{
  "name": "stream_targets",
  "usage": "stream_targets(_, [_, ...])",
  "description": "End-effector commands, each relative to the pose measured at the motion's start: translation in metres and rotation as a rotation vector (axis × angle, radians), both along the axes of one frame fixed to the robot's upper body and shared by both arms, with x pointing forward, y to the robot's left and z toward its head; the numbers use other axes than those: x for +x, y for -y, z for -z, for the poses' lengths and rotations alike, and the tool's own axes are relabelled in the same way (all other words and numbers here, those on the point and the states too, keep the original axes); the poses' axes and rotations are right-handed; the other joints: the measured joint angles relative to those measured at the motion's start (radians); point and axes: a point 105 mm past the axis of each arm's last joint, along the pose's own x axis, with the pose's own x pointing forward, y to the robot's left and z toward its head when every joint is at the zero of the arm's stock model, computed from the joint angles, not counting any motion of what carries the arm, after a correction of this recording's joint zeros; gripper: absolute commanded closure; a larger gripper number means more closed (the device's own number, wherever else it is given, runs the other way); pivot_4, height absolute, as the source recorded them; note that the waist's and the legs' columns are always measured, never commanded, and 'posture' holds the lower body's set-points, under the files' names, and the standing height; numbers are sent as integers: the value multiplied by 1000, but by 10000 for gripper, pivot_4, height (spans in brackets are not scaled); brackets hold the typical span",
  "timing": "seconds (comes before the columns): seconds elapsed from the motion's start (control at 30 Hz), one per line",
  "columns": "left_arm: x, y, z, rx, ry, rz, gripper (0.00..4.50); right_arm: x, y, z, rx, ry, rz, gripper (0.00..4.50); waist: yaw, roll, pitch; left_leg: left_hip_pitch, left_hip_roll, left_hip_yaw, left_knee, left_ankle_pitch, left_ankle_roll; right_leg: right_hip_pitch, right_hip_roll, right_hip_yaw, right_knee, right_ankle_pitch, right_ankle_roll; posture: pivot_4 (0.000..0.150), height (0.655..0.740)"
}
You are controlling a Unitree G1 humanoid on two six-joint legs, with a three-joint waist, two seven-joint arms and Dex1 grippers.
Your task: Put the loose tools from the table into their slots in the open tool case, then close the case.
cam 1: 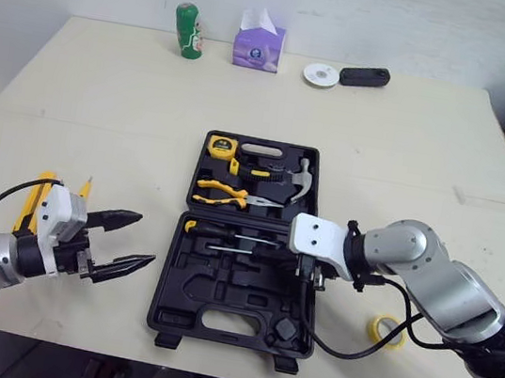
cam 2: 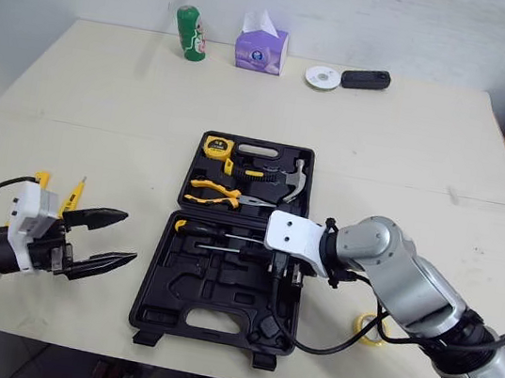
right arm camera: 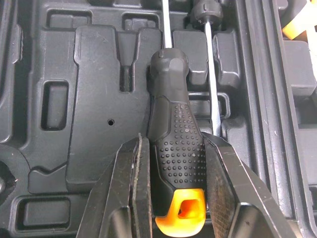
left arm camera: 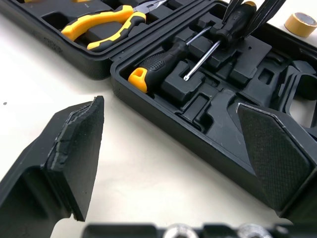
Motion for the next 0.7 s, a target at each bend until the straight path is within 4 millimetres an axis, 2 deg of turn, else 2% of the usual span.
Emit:
stream_targets(0.03, [1, 3, -5, 4, 40, 11, 0, -3, -1, 4, -2, -7, 5, 34960, 0, 0, 0, 0, 0, 0, 0, 0, 0, 0, 0, 0, 0, 0, 0, 1500, 7400])
stream_targets(0.13, [2, 5, -5, 2, 44, 13, 0, -2, -1, 4, 5, -4, 15, 34960, 0, 0, 0, 0, 0, 0, 0, 0, 0, 0, 0, 0, 0, 0, 0, 1500, 7400])
stream_targets(0.2, [4, 6, -5, 0, 53, 12, 0, -1, 0, 4, 5, 2, 15, 24782, 0, 0, 0, 0, 0, 0, 0, 0, 0, 0, 0, 0, 0, 0, 0, 1500, 7400])
stream_targets(0.27, [4, 6, -5, -6, 53, 10, 0, 0, -5, -1, 39, 40, -6, 18456, 0, -1, 0, 0, 0, 0, 0, 0, 0, 0, 0, 0, 0, 0, 0, 1500, 7400])
stream_targets(0.37, [4, 6, -5, -8, 48, 9, 0, -2, -9, -10, 70, 68, -44, 3762, 0, -1, 0, 0, 0, 0, 0, 0, 0, 0, 0, 0, 0, 0, 0, 1500, 7400])
stream_targets(0.57, [6, 7, -3, -12, 50, 5, 0, -6, -2, -29, 118, 81, -89, 3762, 1, -1, 0, 0, 0, 0, 0, 0, 0, 0, 0, 0, 0, 0, 0, 1500, 7400])
stream_targets(0.7, [8, 9, -3, -18, 58, 11, 0, -10, -3, -44, 284, 70, -136, 3762, 1, -1, 0, 0, 0, 0, 0, 0, 0, 0, 0, 0, 0, 0, 0, 1500, 7400])
